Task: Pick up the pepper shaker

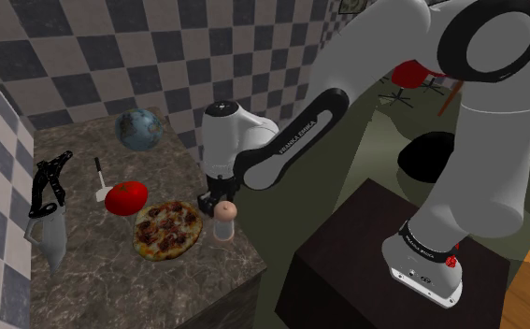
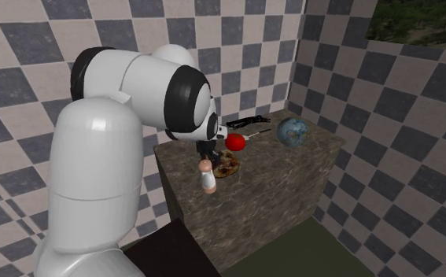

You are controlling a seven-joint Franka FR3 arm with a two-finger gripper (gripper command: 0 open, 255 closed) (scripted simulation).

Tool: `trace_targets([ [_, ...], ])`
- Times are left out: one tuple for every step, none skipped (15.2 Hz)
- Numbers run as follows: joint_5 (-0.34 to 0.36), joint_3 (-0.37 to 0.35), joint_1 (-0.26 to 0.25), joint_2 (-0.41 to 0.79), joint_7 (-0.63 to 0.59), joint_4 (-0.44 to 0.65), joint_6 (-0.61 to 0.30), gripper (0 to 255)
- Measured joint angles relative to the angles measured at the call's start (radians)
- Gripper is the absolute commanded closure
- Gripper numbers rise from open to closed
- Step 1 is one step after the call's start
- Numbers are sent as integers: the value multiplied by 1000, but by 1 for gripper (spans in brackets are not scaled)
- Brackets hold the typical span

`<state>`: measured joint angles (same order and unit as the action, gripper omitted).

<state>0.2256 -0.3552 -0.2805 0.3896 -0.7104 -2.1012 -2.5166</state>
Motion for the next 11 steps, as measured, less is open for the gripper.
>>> trace_targets([
  [-6, -3, 2, -8, 4, 2, 10, 255],
  [-12, -8, 5, -21, 7, 1, 20, 255],
  [-17, -11, 7, -27, 11, 5, 31, 255],
  [-24, -15, 10, -39, 16, 4, 40, 255],
  [-31, -18, 13, -48, 21, 8, 53, 255],
  [-35, -20, 15, -54, 25, 11, 62, 255],
  [-41, -23, 17, -64, 28, 13, 73, 255],
  [-48, -27, 18, -75, 31, 14, 85, 255],
  [-56, -31, 22, -89, 36, 11, 95, 255],
  [-62, -34, 24, -99, 40, 12, 105, 255],
  [-67, -36, 25, -107, 44, 16, 116, 255],
])
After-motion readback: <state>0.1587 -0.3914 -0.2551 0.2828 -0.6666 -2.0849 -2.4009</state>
